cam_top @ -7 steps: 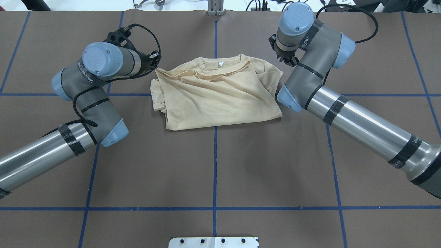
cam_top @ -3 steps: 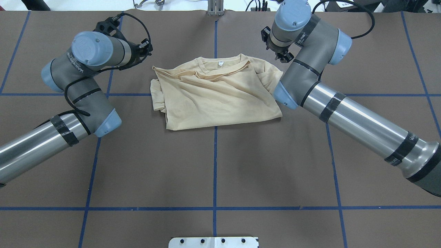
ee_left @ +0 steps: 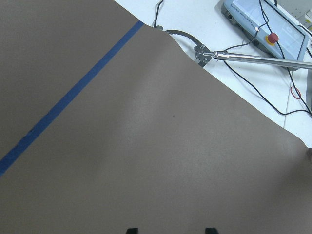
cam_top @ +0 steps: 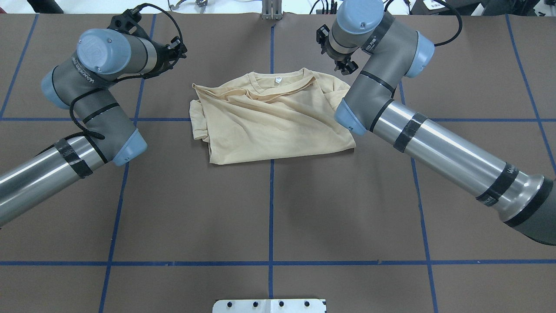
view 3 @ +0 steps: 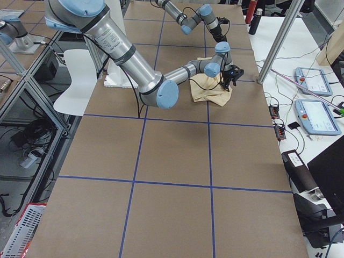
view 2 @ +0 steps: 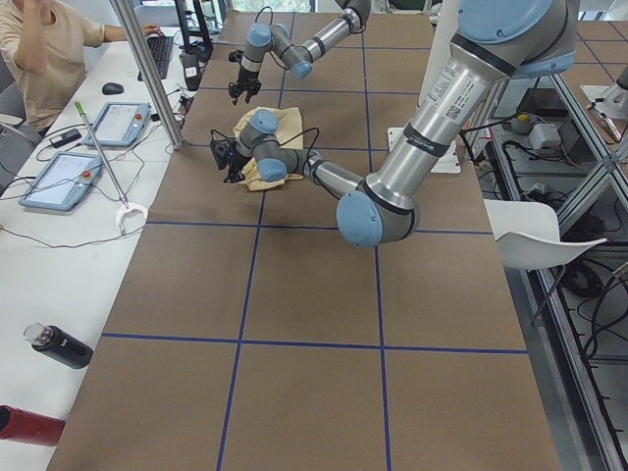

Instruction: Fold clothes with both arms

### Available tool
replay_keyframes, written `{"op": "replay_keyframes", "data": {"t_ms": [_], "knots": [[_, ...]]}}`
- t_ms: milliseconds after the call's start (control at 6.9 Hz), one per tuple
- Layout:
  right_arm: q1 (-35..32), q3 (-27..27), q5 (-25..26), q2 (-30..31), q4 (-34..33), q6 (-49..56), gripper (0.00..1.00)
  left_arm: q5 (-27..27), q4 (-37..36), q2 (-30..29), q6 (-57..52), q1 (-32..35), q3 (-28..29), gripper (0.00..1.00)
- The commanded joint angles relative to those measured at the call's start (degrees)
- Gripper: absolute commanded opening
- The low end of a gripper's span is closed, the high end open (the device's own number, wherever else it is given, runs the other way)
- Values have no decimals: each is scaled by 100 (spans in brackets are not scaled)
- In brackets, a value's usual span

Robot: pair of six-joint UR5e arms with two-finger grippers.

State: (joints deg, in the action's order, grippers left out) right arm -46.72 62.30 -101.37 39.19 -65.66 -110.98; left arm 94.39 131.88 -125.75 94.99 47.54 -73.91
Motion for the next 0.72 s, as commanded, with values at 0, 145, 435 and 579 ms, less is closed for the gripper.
{"op": "replay_keyframes", "data": {"t_ms": [0, 145, 435, 579], "knots": [[180, -401, 47, -262, 245, -345, 70, -8, 13, 93, 2, 10, -80, 55], [233, -638, 65, -211, 621, -345, 73, -17, 13, 111, 2, 10, -97, 55], [303, -702, 152, -237, 634, -345, 73, -96, 4, 120, 2, 1, -98, 55], [347, -711, 223, -254, 634, -345, 73, -96, 4, 129, 2, 1, -98, 55]]}}
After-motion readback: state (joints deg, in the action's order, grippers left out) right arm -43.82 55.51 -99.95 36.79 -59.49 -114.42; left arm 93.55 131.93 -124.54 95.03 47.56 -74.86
